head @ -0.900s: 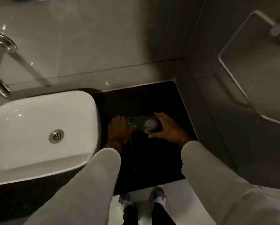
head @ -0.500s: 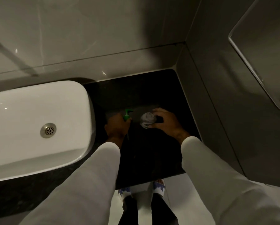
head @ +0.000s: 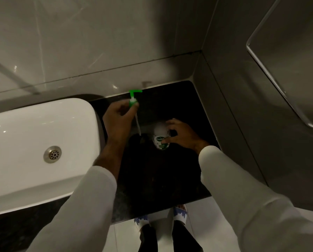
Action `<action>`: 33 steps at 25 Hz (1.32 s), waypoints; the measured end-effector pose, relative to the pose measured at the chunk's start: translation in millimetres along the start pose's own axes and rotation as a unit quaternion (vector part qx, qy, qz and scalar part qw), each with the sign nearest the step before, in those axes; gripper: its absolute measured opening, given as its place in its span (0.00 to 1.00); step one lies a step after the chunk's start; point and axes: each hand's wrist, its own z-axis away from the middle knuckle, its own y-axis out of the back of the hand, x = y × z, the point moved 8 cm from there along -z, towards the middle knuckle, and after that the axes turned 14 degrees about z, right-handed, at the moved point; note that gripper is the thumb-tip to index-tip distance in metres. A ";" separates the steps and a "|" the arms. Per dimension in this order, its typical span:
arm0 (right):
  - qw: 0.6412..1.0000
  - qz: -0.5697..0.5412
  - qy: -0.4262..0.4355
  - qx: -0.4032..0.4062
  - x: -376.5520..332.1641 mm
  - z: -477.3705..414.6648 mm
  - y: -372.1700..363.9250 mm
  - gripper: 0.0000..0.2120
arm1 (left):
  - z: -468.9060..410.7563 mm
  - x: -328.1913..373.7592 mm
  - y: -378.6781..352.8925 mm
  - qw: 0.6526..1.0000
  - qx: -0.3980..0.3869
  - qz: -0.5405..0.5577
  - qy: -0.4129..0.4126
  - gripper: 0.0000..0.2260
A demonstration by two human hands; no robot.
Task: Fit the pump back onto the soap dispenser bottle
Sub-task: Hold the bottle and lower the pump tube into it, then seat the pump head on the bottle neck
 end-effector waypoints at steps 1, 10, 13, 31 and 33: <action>1.000 0.003 -0.002 -0.003 -0.3 -0.5 0.6 0.27 | 2.7 20.3 -6.9 0.998 -0.020 0.056 -0.037 0.12; 0.999 0.033 -0.003 -0.014 -5.1 -2.0 3.4 0.28 | 12.8 29.1 -42.5 0.984 -0.108 0.123 -0.064 0.13; 1.000 0.025 -0.003 -0.017 -4.4 -2.6 1.9 0.29 | 10.7 15.2 -44.4 0.983 -0.123 0.125 -0.059 0.13; 0.999 -0.024 -0.011 -0.018 -2.4 -1.3 0.4 0.31 | 41.8 -70.4 -56.2 0.980 -0.195 -0.027 -0.015 0.16; 0.999 -0.030 -0.006 -0.016 -4.9 -1.2 0.3 0.30 | 44.1 -64.0 -58.5 0.982 -0.184 -0.031 -0.021 0.19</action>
